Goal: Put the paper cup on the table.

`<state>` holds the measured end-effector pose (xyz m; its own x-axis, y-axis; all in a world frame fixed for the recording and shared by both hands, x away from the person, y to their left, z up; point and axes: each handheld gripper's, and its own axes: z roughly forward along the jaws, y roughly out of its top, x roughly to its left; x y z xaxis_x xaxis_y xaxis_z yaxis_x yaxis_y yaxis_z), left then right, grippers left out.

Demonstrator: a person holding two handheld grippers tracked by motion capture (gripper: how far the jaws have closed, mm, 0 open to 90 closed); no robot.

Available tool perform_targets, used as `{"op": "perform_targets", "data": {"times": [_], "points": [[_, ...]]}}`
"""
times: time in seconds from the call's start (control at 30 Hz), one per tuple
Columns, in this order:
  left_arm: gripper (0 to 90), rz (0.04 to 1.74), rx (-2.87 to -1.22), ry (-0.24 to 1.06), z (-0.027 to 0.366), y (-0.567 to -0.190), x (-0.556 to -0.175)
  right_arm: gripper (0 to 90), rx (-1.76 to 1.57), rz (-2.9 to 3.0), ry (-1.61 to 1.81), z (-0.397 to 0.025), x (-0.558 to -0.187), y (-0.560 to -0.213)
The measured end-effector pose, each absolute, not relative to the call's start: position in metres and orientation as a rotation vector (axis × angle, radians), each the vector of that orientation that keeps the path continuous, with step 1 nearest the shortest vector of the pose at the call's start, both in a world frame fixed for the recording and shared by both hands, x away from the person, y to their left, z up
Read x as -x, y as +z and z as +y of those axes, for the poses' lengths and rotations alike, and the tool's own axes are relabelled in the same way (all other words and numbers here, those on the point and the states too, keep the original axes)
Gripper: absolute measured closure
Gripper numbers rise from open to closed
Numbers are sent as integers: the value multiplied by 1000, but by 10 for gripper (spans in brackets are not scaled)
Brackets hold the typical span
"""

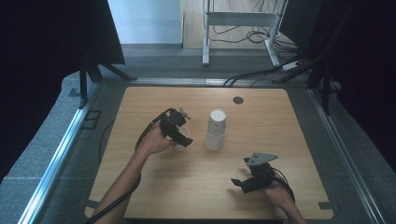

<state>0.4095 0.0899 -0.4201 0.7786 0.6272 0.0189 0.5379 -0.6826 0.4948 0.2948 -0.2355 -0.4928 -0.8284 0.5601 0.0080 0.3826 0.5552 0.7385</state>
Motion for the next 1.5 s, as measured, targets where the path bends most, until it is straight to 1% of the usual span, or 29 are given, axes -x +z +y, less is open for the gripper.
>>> {"op": "perform_targets", "data": {"times": [0.2,0.7,1.03,1.3,1.5], "points": [[14,849,-2455,286,92,-417,-401,36,-791,2561,1134,-236,-295,-493],[0,854,-2311,347,107,-410,-380,38,-796,2563,1138,-236,-295,-493],[0,808,-2247,387,117,-404,-359,38,-814,2550,1152,-239,-296,-492],[0,791,-2171,399,126,-401,-342,7,-832,2534,1206,-243,-296,-488],[0,790,-2133,405,133,-403,-328,0,-841,2521,1200,-246,-296,-487]]}}
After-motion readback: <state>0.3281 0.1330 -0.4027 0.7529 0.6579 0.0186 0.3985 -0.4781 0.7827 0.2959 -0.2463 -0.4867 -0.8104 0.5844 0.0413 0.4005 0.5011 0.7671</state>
